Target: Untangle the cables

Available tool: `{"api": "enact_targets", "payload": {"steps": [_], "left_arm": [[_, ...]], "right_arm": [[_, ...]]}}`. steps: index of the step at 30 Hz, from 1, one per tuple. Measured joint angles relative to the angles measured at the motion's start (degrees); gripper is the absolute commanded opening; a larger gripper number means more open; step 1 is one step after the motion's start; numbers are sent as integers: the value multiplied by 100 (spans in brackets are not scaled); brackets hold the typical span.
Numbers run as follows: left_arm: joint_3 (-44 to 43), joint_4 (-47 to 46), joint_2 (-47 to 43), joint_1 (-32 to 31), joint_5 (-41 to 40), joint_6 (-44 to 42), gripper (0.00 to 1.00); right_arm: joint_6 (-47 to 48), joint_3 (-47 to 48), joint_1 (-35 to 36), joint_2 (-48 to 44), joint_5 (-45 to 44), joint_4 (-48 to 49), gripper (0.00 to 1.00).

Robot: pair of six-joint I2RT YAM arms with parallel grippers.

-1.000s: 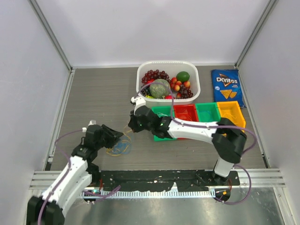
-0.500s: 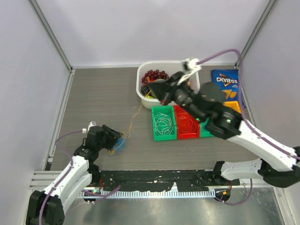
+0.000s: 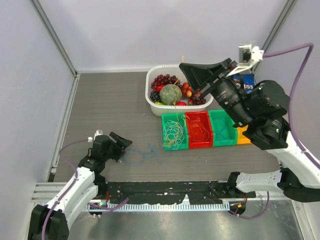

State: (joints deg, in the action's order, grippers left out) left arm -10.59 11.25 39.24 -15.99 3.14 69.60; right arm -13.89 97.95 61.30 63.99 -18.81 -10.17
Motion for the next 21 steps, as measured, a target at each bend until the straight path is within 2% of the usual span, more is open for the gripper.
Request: {"api": "enact_targets", "payload": {"steps": [6, 9, 12, 16, 18, 21], "left_arm": [[-170, -28, -551, 0, 678, -190, 89], [-597, -15, -973, 0, 1012, -374, 88], [-1172, -50, -1303, 0, 1342, -612, 85], [-1655, -321, -1561, 0, 1757, -905, 74], [-1674, -590, -1582, 0, 1978, -994, 69], [-1462, -940, -1506, 0, 2253, -990, 68]], "right_arm": [[72, 426, 0, 756, 120, -236, 1], [63, 485, 0, 1062, 240, -389, 1], [39, 640, 0, 1314, 413, -562, 1], [17, 839, 0, 1482, 588, -577, 1], [9, 898, 0, 1502, 638, -570, 1], [2, 984, 0, 1543, 680, -553, 1]]}}
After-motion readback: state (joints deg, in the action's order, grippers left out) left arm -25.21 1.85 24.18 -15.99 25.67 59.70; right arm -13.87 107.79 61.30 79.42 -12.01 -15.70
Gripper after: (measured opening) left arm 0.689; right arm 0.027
